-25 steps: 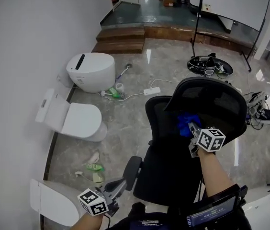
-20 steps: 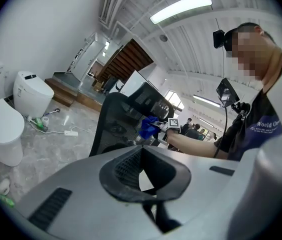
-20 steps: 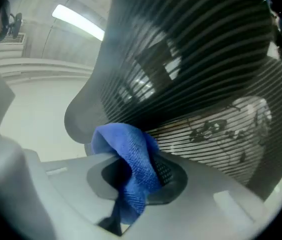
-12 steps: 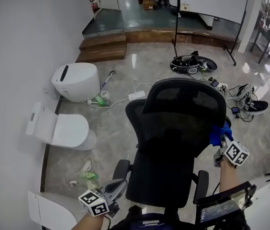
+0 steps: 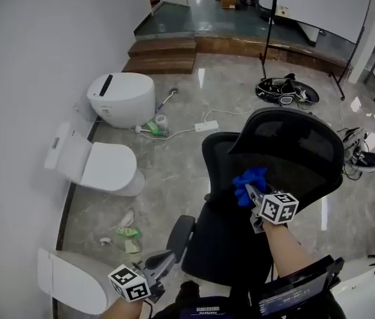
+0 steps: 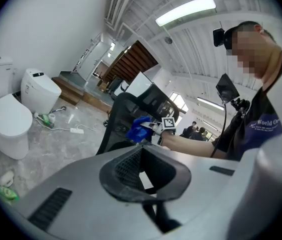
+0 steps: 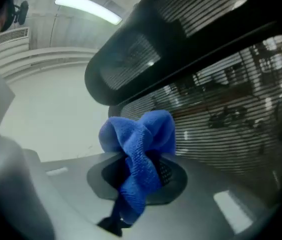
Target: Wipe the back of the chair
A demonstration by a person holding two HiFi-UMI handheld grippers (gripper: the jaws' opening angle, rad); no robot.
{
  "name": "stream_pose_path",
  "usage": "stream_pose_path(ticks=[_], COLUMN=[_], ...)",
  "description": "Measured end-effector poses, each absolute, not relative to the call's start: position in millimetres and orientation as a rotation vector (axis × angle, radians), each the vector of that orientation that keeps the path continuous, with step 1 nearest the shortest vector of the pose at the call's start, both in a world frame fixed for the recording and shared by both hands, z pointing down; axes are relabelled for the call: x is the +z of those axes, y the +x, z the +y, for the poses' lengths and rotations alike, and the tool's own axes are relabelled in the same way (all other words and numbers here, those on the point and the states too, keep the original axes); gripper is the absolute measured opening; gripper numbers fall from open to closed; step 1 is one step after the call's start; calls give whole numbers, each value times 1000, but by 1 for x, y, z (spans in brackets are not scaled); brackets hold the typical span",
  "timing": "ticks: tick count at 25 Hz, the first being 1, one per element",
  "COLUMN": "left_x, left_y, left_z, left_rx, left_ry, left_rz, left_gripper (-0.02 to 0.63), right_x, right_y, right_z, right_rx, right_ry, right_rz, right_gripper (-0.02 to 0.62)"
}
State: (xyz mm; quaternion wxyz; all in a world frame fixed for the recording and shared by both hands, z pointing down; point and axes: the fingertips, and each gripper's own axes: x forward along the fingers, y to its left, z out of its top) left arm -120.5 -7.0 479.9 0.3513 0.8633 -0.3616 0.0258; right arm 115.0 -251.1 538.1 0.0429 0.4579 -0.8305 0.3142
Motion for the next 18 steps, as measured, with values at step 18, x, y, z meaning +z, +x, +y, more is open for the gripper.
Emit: stream_pose_path(ticks=[18], left_x=[491], left_y=[-143], left_z=[-7], left_rx=[67], left_ry=[2196], left_rz=[-954], left_gripper=[2], right_x=[557], right_y=[105], right_z=[-281], right_rx=[1068], right_ry=[1393], right_rz=[-2464], right_gripper=[63])
